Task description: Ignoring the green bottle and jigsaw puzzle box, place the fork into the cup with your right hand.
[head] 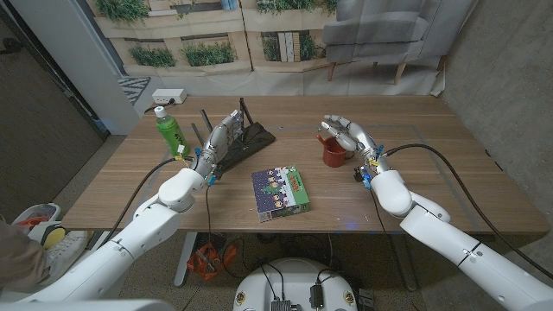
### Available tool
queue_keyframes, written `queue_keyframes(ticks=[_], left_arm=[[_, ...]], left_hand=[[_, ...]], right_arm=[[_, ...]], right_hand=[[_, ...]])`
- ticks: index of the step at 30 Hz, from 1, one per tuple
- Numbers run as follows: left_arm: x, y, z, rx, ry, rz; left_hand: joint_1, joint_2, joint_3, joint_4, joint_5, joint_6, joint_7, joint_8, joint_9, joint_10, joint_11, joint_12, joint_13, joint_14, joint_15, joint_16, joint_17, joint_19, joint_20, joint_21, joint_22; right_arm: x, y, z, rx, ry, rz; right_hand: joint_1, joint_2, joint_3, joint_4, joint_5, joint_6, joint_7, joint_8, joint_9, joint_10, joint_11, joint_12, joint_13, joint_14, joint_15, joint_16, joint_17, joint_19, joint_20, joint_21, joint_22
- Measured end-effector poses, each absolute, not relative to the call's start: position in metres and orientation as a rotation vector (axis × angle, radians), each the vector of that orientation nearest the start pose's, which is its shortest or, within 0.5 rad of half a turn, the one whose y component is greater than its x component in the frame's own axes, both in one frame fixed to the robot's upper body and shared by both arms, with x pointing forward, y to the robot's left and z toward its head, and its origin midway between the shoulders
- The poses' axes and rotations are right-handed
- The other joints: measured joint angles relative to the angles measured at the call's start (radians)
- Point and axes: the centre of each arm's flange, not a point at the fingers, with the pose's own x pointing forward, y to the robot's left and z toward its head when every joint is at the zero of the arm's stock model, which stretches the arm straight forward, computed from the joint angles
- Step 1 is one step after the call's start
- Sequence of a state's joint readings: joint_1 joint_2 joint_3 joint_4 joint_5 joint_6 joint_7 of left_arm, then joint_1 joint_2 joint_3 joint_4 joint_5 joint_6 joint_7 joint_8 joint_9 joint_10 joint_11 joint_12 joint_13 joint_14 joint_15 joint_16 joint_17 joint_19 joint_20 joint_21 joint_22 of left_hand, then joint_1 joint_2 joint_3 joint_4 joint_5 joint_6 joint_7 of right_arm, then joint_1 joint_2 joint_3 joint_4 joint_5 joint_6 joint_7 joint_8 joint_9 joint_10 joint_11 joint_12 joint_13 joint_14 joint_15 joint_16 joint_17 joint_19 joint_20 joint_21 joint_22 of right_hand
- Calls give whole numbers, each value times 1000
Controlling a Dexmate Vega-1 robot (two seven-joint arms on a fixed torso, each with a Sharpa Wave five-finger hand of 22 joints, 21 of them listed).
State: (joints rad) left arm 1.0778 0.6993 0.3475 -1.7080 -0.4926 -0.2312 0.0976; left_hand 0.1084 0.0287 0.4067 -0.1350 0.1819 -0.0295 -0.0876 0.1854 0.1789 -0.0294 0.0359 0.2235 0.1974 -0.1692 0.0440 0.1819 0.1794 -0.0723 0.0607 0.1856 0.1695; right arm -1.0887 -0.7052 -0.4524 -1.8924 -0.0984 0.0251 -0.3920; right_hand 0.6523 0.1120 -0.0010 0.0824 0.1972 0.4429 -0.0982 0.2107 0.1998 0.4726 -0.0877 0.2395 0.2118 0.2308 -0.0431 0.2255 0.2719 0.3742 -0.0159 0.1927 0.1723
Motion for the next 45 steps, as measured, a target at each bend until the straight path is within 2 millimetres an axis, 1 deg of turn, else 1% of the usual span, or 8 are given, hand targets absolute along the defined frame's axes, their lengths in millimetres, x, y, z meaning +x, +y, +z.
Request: queue_keyframes(ticks=[5,10,26,27,31,35,40,45], left_arm=[[571,264,-37,203,-637,-236],[568,259,-32,205,-642,-235],[565,252,-32,216,-631,-222],[562,248,-33,215,-632,-231],[561,245,-34,215,-633,-232],[560,243,-35,214,-632,-233],[559,241,-36,214,-630,-234],[558,239,-39,213,-628,-236]], left_hand=[[0,0,0,0,0,0,0,0,0,0,0,0,0,0,0,0,0,0,0,0,0],[0,0,-4,4,0,0,0,0,0,0,0,0,0,0,0,0,0,0,0,0,0],[0,0,-4,4,0,0,0,0,0,2,2,0,0,0,0,0,0,0,0,0,0],[0,0,-4,4,0,0,0,0,0,2,2,0,0,0,0,0,0,0,0,0,0],[0,0,-4,4,0,0,0,0,0,2,2,0,0,0,0,0,0,0,0,0,0],[0,0,-4,4,0,0,0,0,0,2,2,0,0,0,0,0,0,0,0,0,0],[0,0,-4,4,0,0,0,0,0,2,2,0,0,0,0,0,0,0,0,0,0],[0,0,-4,4,0,0,0,0,0,2,2,0,0,0,0,0,0,0,0,0,0]], right_arm=[[539,-209,-30,-685,-799,2],[540,-213,-26,-684,-812,-2],[540,-227,-21,-671,-825,-30],[538,-228,-20,-656,-836,-31],[538,-232,-18,-648,-840,-38],[537,-236,-17,-645,-841,-44],[536,-241,-14,-643,-846,-51],[534,-243,-12,-646,-847,-50]], right_hand=[[0,0,0,0,0,0,0,0,0,0,0,-3,0,0,0,-4,-3,0,0,0,0],[27,-8,7,-21,0,0,0,0,-2,0,0,-8,-2,0,0,-8,-12,-6,6,0,0],[7,0,2,-16,0,-6,5,-4,-5,-3,-4,-16,-4,-3,4,-8,-17,-11,0,0,0],[4,3,2,-16,0,-9,2,-4,-5,-3,-4,-16,-4,-3,4,-7,-17,-11,0,0,0],[1,7,2,-16,0,-9,2,-4,-5,-3,-4,-16,-4,-3,4,-7,-17,-15,4,0,0],[-5,12,2,-16,0,-9,2,-4,-5,1,1,-16,-4,35,2,5,-17,-15,4,0,0],[-5,12,2,-16,0,-9,2,-4,-5,6,-2,-16,-4,35,3,5,-17,-19,7,0,0],[-6,13,2,-16,0,-9,2,-4,-5,6,-2,-23,-4,13,2,0,-17,-32,11,-4,0]])
